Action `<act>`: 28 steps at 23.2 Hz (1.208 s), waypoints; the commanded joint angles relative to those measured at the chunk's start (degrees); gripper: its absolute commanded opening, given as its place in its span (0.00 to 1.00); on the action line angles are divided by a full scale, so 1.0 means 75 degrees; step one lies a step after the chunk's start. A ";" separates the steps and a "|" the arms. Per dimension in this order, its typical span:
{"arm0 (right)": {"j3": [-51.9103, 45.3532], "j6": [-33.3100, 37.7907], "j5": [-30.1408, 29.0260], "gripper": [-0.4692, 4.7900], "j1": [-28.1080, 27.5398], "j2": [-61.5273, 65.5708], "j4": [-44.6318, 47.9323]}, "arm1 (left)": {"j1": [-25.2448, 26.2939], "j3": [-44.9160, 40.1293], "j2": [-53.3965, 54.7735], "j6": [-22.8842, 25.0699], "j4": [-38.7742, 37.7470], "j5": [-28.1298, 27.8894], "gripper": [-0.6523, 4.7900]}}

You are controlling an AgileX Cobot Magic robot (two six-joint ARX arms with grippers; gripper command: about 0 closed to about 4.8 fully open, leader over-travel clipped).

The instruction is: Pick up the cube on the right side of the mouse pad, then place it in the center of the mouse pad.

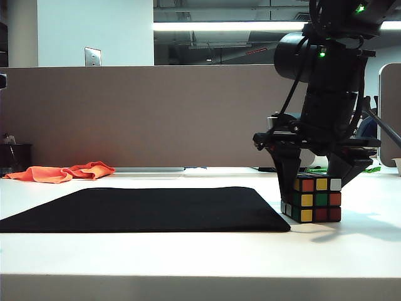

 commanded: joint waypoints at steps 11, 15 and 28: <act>0.1154 0.0157 -0.0277 0.67 0.0041 -0.0067 0.0082 | 0.0006 0.0032 0.0006 0.0009 0.0055 -0.0015 0.11; 0.1687 0.0356 -0.0493 0.67 0.0204 -0.0064 0.0230 | 0.0006 0.0032 0.0006 0.0009 0.0055 -0.0017 0.11; 0.2783 0.0836 -0.0449 0.67 0.1938 0.0924 0.1673 | 0.0006 0.0032 0.0006 -0.0026 0.0055 -0.0219 0.11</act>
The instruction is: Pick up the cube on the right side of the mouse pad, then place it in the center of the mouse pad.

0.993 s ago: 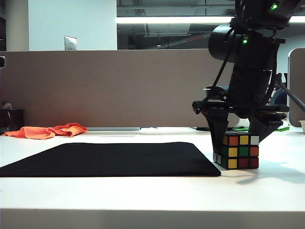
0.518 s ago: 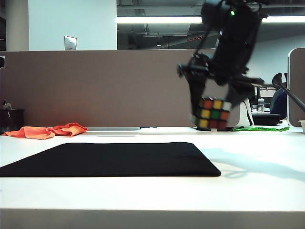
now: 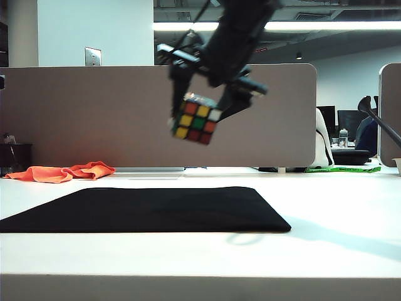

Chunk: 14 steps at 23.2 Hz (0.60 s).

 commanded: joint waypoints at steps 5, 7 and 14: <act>0.1020 0.0137 0.0006 0.67 0.0507 0.1172 0.0239 | 0.0006 0.0035 0.0003 -0.0213 0.0055 -0.0096 0.11; 0.1489 0.0300 0.0009 0.67 0.0597 0.1565 0.0079 | 0.0006 0.0035 0.0000 -0.0219 0.0052 -0.0146 0.11; 0.2072 0.0367 0.0294 0.67 0.0632 0.2055 -0.0318 | 0.0006 0.0035 0.0000 -0.0219 0.0050 -0.0309 0.11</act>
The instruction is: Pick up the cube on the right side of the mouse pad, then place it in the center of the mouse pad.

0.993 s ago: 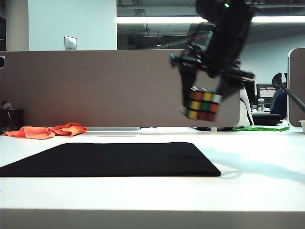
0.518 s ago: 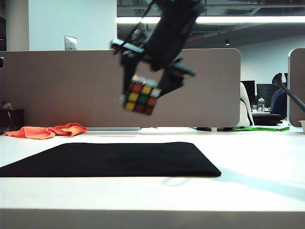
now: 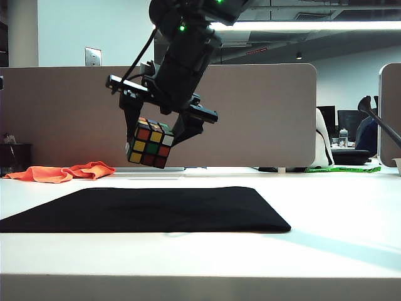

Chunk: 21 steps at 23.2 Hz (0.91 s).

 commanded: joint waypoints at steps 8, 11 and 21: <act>0.0114 0.0259 0.0612 0.67 -0.0012 0.0178 -0.0239 | 0.0006 0.0035 0.0003 -0.0017 0.0052 -0.0740 0.11; 0.0114 0.0262 0.0638 0.67 -0.0017 0.0230 -0.0300 | 0.0006 0.0035 0.0003 -0.0017 0.0052 -0.0994 0.11; 0.0114 0.0583 0.0807 0.67 -0.0015 0.0516 -0.0484 | 0.0006 0.0035 0.0003 -0.0017 0.0064 -0.1329 0.11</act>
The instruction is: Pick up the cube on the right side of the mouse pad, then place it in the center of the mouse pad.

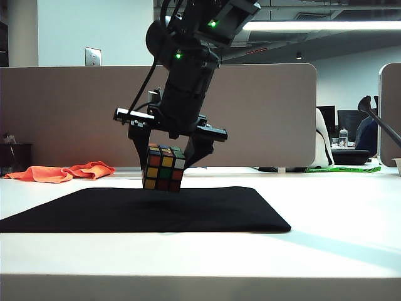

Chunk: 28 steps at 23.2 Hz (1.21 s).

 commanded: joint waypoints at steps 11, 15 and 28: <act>0.0032 0.0289 0.0006 0.67 0.0009 0.0259 0.0143 | 0.0003 0.0035 0.0009 0.0000 0.0067 -0.0017 0.11; 0.0032 0.0289 0.0006 0.70 0.0009 0.0283 0.0207 | 0.0003 0.0035 0.0009 0.0003 0.0064 -0.0017 0.11; 0.0032 0.0219 -0.0291 0.80 -0.0178 -0.0017 0.0831 | 0.0003 0.0035 0.0009 0.0003 0.0052 -0.0020 0.11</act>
